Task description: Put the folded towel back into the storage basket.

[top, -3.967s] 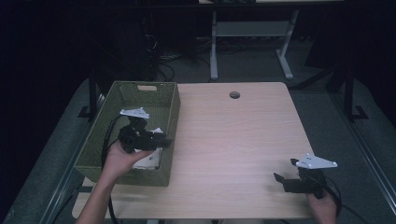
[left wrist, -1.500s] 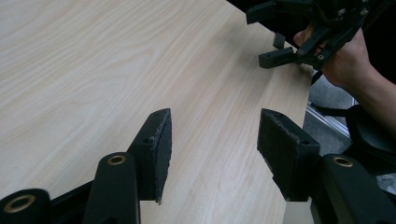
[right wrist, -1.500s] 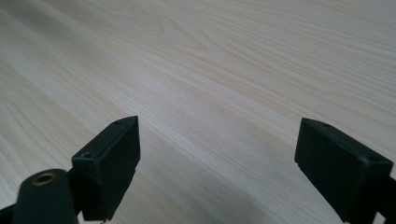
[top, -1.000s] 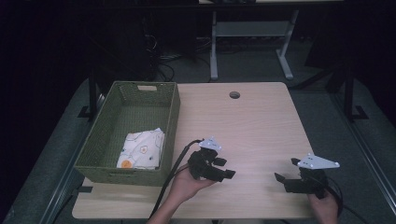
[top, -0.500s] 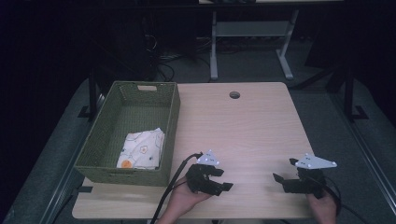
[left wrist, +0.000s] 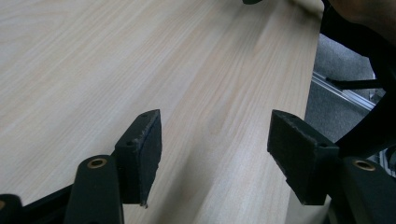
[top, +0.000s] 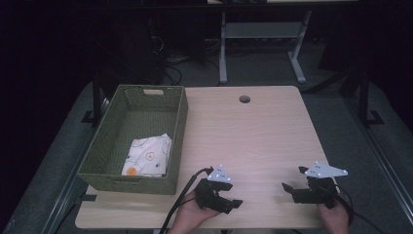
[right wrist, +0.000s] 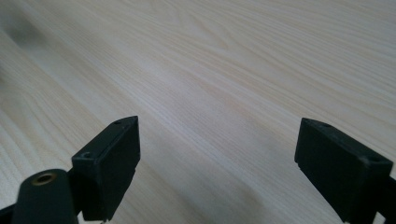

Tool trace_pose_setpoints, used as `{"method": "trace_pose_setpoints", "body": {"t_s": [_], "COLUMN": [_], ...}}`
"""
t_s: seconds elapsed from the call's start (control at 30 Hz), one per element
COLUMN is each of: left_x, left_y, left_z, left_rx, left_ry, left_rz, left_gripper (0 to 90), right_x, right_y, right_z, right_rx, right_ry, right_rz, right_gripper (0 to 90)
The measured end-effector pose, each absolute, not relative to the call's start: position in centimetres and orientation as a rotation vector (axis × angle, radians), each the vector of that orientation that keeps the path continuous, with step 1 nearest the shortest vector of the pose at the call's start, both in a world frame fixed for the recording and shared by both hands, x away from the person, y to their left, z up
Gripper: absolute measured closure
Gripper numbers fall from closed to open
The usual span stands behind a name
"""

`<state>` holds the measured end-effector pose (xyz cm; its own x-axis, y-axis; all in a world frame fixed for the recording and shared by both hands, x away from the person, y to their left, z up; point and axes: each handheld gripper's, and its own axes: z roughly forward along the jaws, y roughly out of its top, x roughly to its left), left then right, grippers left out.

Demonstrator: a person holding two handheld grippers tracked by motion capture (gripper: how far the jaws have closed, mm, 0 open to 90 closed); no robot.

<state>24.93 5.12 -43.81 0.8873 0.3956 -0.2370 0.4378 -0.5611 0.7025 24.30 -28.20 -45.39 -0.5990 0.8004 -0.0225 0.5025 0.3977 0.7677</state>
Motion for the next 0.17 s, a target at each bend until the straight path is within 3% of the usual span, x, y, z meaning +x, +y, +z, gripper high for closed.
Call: {"method": "trace_pose_setpoints", "body": {"t_s": [0.17], "left_x": [24.93], "left_y": [4.79], "left_z": [-44.01], "left_rx": [2.239], "left_ry": [0.594], "left_rz": [-0.054], "left_gripper": [34.2], "right_x": [24.50], "right_y": [-28.19], "right_z": [-45.64], "right_rx": [1.113], "right_ry": [2.289], "right_rz": [1.053], "right_gripper": [13.7]}}
